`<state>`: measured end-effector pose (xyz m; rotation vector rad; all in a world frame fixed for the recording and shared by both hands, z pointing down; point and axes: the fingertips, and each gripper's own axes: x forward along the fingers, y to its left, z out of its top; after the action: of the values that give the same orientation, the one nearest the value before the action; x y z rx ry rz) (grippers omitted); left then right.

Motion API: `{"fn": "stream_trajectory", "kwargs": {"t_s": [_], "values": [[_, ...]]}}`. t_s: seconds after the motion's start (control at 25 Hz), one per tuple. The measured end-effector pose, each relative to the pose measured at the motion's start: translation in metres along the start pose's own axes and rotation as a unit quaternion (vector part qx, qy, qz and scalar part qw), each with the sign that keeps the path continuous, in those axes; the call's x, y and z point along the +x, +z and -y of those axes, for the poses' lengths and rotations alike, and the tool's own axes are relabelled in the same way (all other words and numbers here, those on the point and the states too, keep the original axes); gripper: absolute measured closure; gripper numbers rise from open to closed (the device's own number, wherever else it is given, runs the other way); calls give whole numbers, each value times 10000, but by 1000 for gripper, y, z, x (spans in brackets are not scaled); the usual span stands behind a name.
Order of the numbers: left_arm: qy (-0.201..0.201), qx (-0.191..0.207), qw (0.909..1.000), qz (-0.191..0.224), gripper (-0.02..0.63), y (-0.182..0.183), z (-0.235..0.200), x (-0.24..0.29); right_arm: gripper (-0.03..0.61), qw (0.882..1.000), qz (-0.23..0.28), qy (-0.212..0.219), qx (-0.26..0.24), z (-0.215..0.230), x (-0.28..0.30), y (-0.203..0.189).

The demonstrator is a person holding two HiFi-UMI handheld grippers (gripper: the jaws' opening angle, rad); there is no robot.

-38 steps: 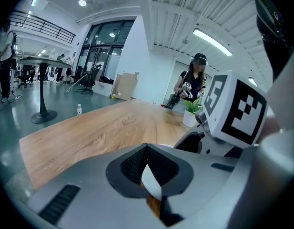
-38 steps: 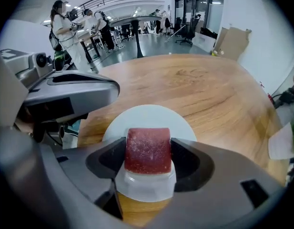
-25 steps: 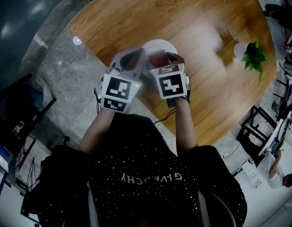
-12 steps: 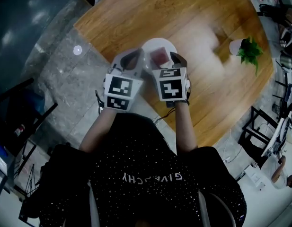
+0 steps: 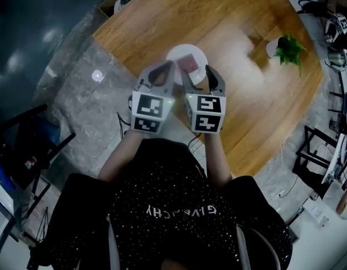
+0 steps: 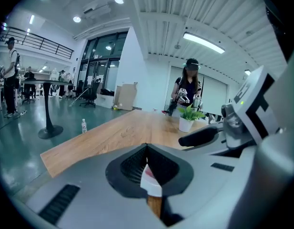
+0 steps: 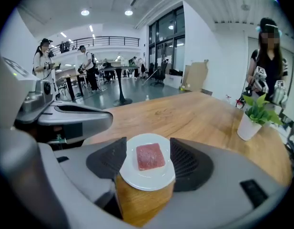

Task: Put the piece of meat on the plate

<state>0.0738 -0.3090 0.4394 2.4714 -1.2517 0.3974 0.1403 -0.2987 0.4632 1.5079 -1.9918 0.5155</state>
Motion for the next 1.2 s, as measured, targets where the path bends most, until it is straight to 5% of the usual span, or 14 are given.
{"fn": "stream_trajectory", "kwargs": {"t_s": [0.16, 0.56, 0.88, 1.2], "values": [[24, 117, 9999, 123, 606, 2, 10, -11, 304, 9985, 434, -207, 258, -5, -15, 0], [5, 129, 9994, 318, 606, 1, 29, -37, 494, 9890, 1312, -513, 449, -12, -56, -2], [10, 104, 9988, 485, 606, -2, 46, -64, 566, 9804, 1800, -552, 580, -23, -94, -5], [0, 11, 9979, 644, 606, 1, 52, -73, 568, 9751, 1939, -694, 820, -24, -110, -4]]}}
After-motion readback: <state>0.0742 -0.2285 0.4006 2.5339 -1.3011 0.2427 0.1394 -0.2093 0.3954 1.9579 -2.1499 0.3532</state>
